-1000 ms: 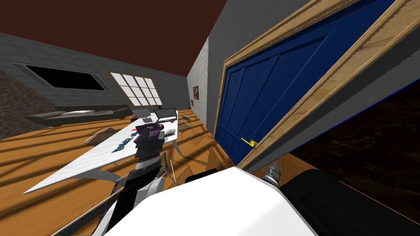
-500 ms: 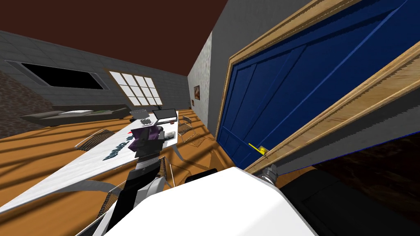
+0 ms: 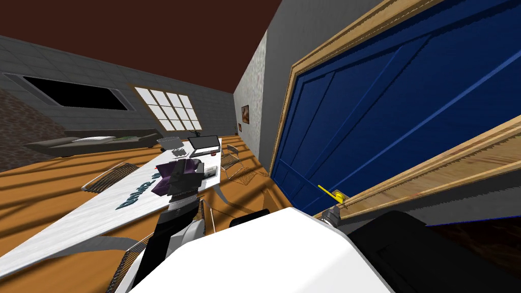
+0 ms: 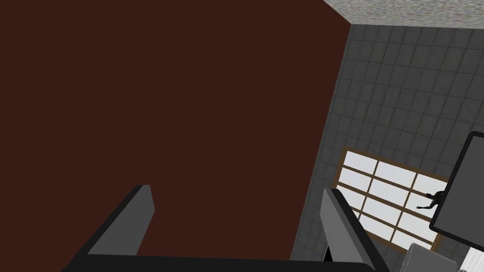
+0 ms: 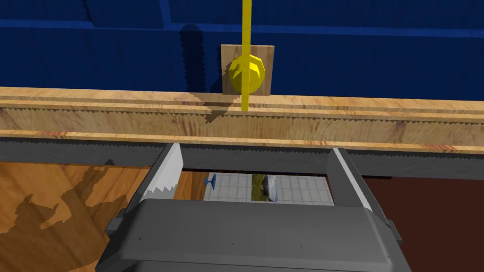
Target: Push the door open
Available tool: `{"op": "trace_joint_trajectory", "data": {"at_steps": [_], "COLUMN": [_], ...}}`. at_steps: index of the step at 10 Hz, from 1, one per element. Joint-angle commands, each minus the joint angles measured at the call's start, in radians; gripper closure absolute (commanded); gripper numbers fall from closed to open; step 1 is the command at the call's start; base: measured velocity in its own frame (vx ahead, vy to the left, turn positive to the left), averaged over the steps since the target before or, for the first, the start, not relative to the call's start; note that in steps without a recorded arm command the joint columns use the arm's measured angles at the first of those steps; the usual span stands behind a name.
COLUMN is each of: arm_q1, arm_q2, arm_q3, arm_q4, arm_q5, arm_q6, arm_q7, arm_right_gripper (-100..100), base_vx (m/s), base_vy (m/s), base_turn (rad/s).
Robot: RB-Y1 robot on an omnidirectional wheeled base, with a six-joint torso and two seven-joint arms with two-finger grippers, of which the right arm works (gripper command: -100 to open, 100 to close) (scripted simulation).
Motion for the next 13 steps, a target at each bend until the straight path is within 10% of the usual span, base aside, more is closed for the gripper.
{"op": "trace_joint_trajectory", "data": {"at_steps": [1, 5, 10, 11, 13], "arm_q1": [-0.002, -0.009, -0.013, -0.013, -0.013], "arm_q2": [-0.031, -0.064, -0.03, -0.03, -0.03], "arm_q3": [-0.001, -0.002, -0.004, -0.004, -0.004], "arm_q4": [0.005, 0.02, 0.029, 0.029, 0.029], "arm_q5": [0.0, 0.0, -0.001, -0.001, -0.001], "arm_q6": [-0.003, -0.013, -0.017, -0.017, -0.017], "arm_q7": [0.002, 0.009, 0.014, 0.014, 0.014], "arm_right_gripper": [-100, -100, -100, 100, 100], "base_vx": [0.04, 0.068, 0.048, -0.004, -0.008], "base_vy": [-0.081, -0.179, -0.162, 0.008, 0.027], "base_turn": [-0.008, 0.006, 0.005, -0.003, -0.002]}}
